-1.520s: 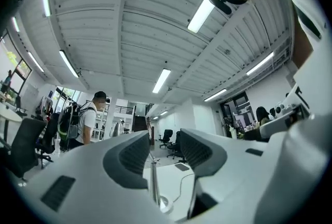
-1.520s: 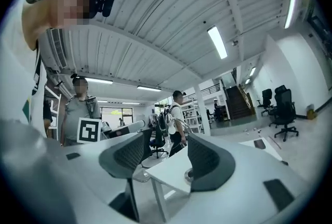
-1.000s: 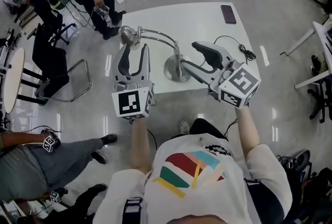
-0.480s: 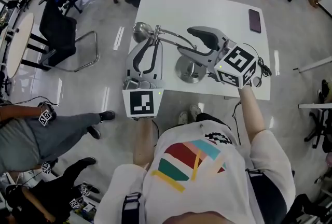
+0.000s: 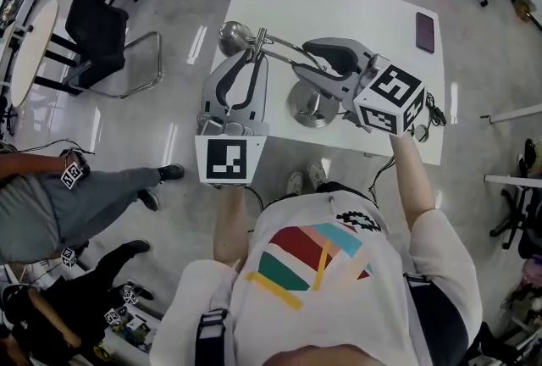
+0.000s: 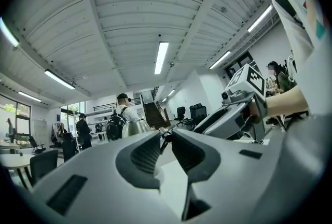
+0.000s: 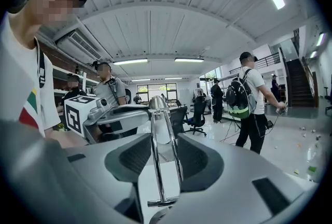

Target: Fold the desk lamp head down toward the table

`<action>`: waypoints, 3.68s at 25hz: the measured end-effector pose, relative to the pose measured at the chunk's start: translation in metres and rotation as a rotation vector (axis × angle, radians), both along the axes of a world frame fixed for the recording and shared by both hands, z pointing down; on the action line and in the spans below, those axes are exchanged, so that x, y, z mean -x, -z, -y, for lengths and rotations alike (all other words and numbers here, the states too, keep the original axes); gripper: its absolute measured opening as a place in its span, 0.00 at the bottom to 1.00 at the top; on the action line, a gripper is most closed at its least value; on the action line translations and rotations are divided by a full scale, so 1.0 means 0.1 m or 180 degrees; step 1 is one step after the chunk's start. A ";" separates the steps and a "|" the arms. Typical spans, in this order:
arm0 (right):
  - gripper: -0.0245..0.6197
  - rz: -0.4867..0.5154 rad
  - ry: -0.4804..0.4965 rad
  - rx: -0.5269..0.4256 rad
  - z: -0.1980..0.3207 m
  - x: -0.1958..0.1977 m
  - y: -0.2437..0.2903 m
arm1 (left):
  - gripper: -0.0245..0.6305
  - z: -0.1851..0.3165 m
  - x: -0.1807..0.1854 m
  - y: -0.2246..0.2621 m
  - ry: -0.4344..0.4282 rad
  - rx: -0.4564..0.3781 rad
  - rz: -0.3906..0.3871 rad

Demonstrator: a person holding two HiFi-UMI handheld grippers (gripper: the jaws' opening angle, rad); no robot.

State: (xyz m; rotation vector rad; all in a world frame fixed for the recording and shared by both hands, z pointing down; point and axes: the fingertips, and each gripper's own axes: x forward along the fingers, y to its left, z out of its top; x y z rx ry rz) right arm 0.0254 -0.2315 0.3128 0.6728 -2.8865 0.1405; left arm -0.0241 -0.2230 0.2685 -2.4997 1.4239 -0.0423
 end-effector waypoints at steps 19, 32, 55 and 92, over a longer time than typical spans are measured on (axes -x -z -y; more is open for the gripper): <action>0.29 -0.1165 0.0146 0.0167 0.12 0.37 -0.40 | 0.18 0.19 0.42 -0.89 0.0361 0.0813 0.0238; 0.29 -0.2772 0.0681 0.0852 0.16 0.53 -1.03 | 0.18 0.24 0.40 -1.87 0.0199 0.1605 -0.0344; 0.29 -0.3158 0.0802 0.1278 0.16 0.49 -1.30 | 0.19 0.19 0.17 -2.27 0.0063 0.1977 -0.0341; 0.29 -0.2422 0.0377 0.0092 0.16 0.52 -0.93 | 0.19 0.37 0.43 -1.81 0.0254 0.1623 -0.0596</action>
